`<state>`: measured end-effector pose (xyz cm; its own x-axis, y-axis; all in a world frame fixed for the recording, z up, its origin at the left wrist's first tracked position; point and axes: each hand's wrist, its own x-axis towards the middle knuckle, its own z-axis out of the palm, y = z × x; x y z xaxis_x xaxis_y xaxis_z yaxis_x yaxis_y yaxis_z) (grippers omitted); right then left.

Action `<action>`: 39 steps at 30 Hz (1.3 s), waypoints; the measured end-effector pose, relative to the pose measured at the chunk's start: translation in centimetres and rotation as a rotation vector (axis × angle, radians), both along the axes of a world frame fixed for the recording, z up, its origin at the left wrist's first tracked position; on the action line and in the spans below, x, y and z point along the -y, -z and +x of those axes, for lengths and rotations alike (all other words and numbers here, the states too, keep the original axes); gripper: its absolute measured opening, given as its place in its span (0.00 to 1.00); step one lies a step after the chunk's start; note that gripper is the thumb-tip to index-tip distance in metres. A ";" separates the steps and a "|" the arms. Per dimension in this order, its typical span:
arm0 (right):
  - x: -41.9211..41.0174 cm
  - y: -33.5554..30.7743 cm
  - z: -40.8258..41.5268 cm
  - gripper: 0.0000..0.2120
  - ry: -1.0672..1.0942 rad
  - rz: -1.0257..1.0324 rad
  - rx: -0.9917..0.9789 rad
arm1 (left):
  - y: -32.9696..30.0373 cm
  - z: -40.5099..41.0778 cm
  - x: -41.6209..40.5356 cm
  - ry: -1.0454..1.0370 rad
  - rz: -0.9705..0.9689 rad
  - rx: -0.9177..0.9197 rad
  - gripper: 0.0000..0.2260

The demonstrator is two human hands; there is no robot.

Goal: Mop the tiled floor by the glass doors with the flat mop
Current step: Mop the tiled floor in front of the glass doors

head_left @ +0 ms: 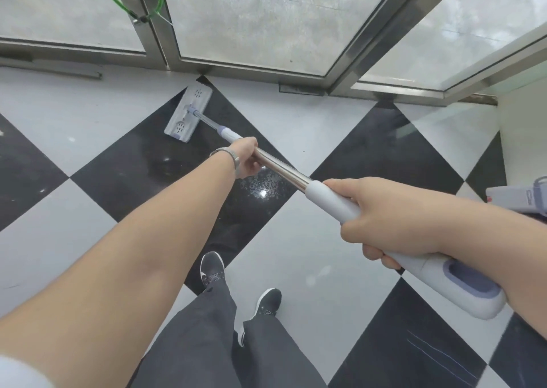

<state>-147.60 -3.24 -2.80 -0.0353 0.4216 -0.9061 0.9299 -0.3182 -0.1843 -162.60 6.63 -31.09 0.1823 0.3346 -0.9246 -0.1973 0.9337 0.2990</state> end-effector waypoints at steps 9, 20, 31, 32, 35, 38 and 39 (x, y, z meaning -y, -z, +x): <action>7.2 -2.1 6.5 0.15 -0.027 0.001 0.003 | -1.4 7.2 7.4 -0.020 -0.015 0.025 0.03; 10.7 -1.3 6.8 0.16 -0.185 0.024 -0.010 | -0.6 6.4 12.5 -0.248 0.024 0.080 0.04; 6.4 1.9 -5.8 0.19 -0.245 -0.042 -0.110 | 1.0 -10.0 11.5 -0.309 0.007 -0.034 0.06; 5.9 2.1 -7.5 0.20 -0.253 -0.046 -0.113 | 1.1 -11.9 11.2 -0.316 0.002 -0.040 0.05; 4.3 2.3 -11.7 0.22 -0.285 -0.057 -0.115 | 1.4 -16.4 10.1 -0.328 -0.001 -0.038 0.05; 2.5 2.3 -15.4 0.21 -0.328 -0.049 -0.110 | 1.2 -20.1 9.0 -0.351 0.009 -0.029 0.06; 2.0 2.3 -16.4 0.22 -0.336 -0.049 -0.109 | 1.2 -21.1 8.7 -0.356 0.011 -0.031 0.06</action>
